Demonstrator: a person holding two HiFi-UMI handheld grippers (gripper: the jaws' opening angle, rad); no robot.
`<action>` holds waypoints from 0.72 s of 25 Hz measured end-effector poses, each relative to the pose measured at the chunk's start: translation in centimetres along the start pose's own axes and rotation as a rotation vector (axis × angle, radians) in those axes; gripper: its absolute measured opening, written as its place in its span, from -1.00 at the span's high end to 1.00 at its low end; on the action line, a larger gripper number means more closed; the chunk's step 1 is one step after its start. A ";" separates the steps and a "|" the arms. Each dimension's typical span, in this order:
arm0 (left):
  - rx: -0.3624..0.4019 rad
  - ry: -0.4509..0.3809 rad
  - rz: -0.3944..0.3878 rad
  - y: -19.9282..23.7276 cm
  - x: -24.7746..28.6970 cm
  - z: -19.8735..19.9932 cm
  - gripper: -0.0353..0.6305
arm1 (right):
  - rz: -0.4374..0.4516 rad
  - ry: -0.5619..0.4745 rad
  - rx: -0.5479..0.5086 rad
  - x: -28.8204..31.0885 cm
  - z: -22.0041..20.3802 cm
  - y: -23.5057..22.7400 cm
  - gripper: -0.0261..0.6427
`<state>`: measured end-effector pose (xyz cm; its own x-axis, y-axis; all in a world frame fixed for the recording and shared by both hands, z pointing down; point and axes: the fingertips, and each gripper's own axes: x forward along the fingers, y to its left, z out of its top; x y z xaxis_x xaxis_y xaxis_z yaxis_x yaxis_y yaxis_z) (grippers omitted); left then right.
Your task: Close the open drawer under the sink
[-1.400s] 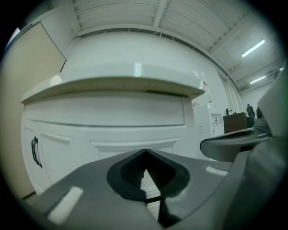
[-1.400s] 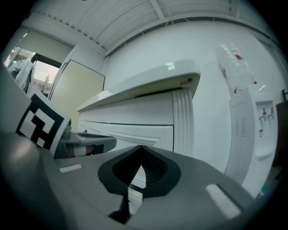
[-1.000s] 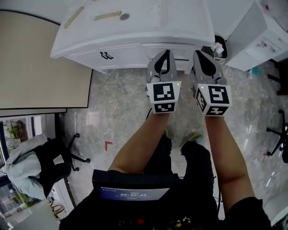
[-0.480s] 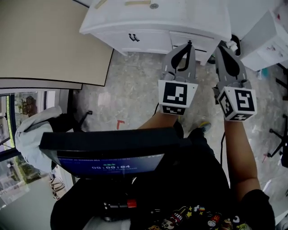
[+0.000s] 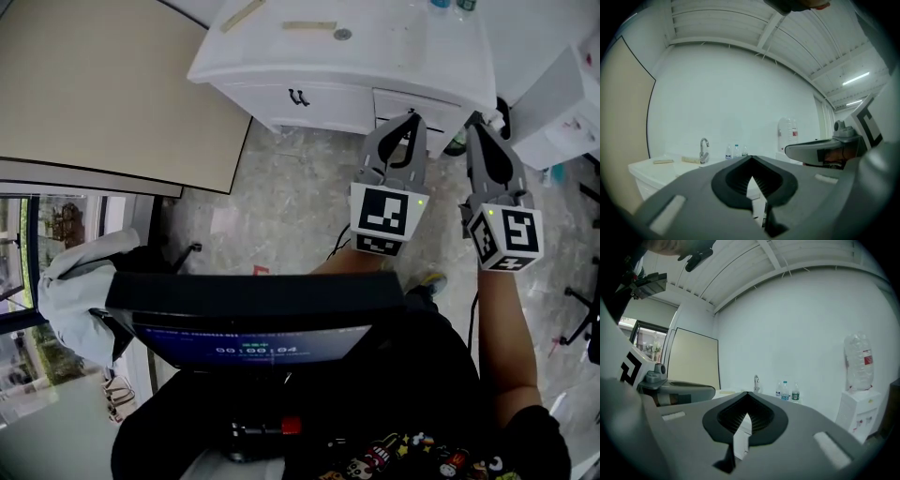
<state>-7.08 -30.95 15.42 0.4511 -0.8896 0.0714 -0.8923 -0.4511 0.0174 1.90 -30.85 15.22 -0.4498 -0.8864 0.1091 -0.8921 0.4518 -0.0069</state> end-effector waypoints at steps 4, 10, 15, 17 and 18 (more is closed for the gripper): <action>0.003 -0.012 -0.004 0.0 0.2 0.7 0.88 | -0.006 0.000 0.004 0.0 0.1 0.0 0.86; -0.002 -0.011 -0.007 -0.1 -0.4 0.5 0.88 | -0.010 -0.001 0.006 -0.3 -0.1 0.3 0.86; -0.006 -0.009 -0.007 -0.5 -1.0 0.3 0.88 | -0.010 -0.006 0.001 -1.0 -0.1 0.5 0.86; -0.010 -0.006 -0.008 -0.4 -1.3 0.6 0.88 | -0.012 -0.003 0.001 -1.2 0.2 0.8 0.86; -0.011 -0.004 -0.007 -0.4 -1.6 0.6 0.88 | -0.013 -0.003 0.002 -1.4 0.2 1.0 0.86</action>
<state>-7.38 -29.41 14.66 0.4574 -0.8867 0.0669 -0.8892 -0.4565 0.0292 1.65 -29.17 14.83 -0.4386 -0.8923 0.1064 -0.8978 0.4404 -0.0076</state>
